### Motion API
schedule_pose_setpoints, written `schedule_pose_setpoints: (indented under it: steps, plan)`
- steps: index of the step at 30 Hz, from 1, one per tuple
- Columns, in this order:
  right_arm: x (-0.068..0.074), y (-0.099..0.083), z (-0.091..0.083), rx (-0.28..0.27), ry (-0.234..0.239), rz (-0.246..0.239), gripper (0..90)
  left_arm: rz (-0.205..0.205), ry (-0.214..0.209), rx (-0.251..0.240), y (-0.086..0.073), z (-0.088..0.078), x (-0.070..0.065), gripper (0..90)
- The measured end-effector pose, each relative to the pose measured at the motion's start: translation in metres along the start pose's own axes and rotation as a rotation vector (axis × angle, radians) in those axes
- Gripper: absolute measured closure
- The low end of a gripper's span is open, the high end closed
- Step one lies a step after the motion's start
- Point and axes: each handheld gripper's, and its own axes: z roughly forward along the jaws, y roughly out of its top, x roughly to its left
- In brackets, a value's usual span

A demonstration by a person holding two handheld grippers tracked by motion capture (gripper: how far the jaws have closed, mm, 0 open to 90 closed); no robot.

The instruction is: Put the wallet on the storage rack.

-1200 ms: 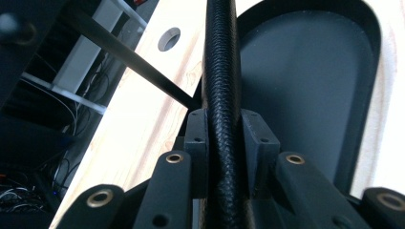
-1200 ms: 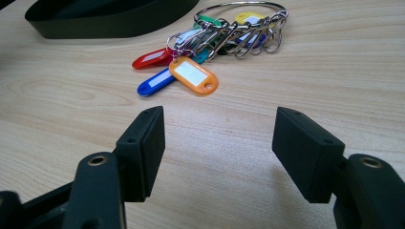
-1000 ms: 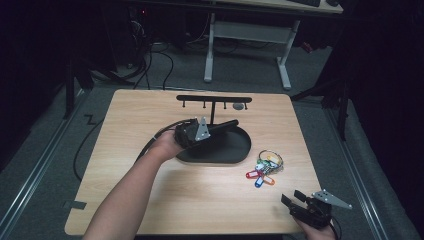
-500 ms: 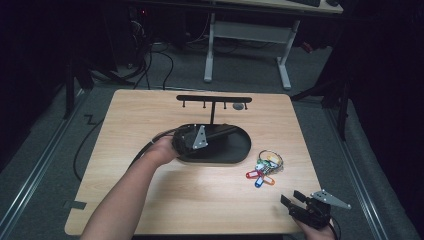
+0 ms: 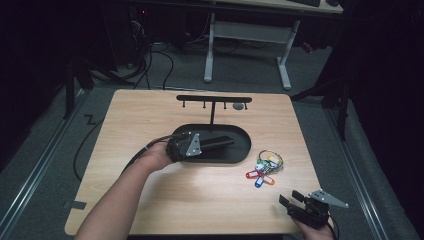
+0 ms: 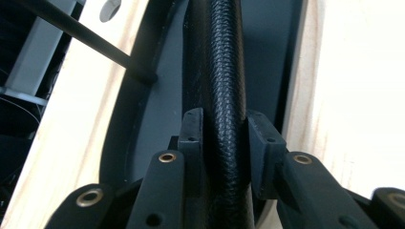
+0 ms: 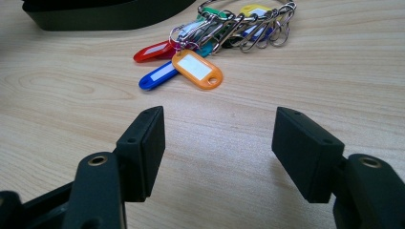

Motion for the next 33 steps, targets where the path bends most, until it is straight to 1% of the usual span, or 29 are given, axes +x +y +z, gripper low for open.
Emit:
schedule_pose_setpoints:
  steps: [2, 3, 4, 5, 6, 11, 13, 15, 17, 18, 19, 21, 26, 27, 28, 30, 32, 33]
  plan:
    - [0.000, 0.000, 0.000, 0.000, 0.000, 0.000, 36.5, 0.001, -0.003, 0.003, 0.000, 0.000, -0.001, 70.6]
    - [0.000, 0.000, 0.000, 0.000, 0.000, 0.007, 36.5, 0.007, -0.016, 0.010, 0.000, 0.000, -0.003, 69.4]
    - [0.000, 0.000, 0.000, 0.000, 0.000, 0.006, 36.5, 0.008, -0.025, 0.014, 0.000, 0.001, -0.004, 68.6]
    - [0.000, 0.000, 0.000, 0.001, 0.001, 0.005, 36.5, 0.008, -0.025, 0.014, 0.000, 0.001, -0.004, 67.7]
    - [0.000, 0.000, 0.000, 0.001, 0.002, 0.005, 36.5, 0.013, -0.037, 0.021, 0.001, 0.002, -0.006, 67.0]
    - [0.000, 0.000, 0.001, 0.004, 0.002, 0.004, 36.5, 0.017, -0.054, 0.029, 0.001, 0.003, -0.009, 64.8]
    - [0.001, 0.000, 0.001, 0.005, 0.002, 0.003, 36.5, 0.008, -0.059, 0.033, 0.000, 0.004, -0.008, 63.8]
    - [0.001, 0.000, 0.001, 0.005, 0.002, 0.003, 36.5, -0.010, -0.063, 0.039, -0.001, 0.005, -0.006, 63.1]
    - [0.001, 0.000, 0.001, 0.006, 0.003, 0.003, 36.5, -0.029, -0.063, 0.050, -0.002, 0.007, -0.004, 60.5]
    - [0.001, 0.000, 0.001, 0.007, 0.003, 0.003, 36.5, -0.052, -0.049, 0.070, -0.004, 0.010, -0.002, 59.8]
    - [0.001, 0.000, 0.001, 0.007, 0.004, 0.003, 36.5, -0.052, -0.049, 0.070, -0.004, 0.010, -0.002, 59.4]
    - [0.001, 0.000, 0.002, 0.008, 0.004, 0.004, 36.5, -0.067, -0.046, 0.071, -0.005, 0.012, 0.000, 59.2]
    - [0.000, 0.000, 0.002, 0.008, 0.005, 0.003, 36.5, -0.076, -0.048, 0.071, -0.005, 0.013, 0.001, 58.8]
    - [0.000, 0.000, 0.002, 0.007, 0.004, 0.003, 36.5, -0.098, -0.054, 0.074, -0.005, 0.013, 0.003, 57.4]
    - [0.000, 0.000, 0.002, 0.007, 0.004, 0.005, 36.5, -0.098, -0.054, 0.074, -0.005, 0.013, 0.003, 56.4]
    - [0.000, 0.000, 0.002, 0.007, 0.004, 0.004, 36.5, -0.121, -0.050, 0.085, -0.006, 0.013, 0.006, 55.6]
    - [0.000, 0.000, 0.002, 0.008, 0.005, 0.004, 36.5, -0.165, -0.039, 0.085, -0.007, 0.012, 0.010, 55.9]
    - [0.000, 0.000, 0.002, 0.008, 0.005, 0.002, 36.5, -0.179, -0.035, 0.081, -0.008, 0.011, 0.012, 55.7]
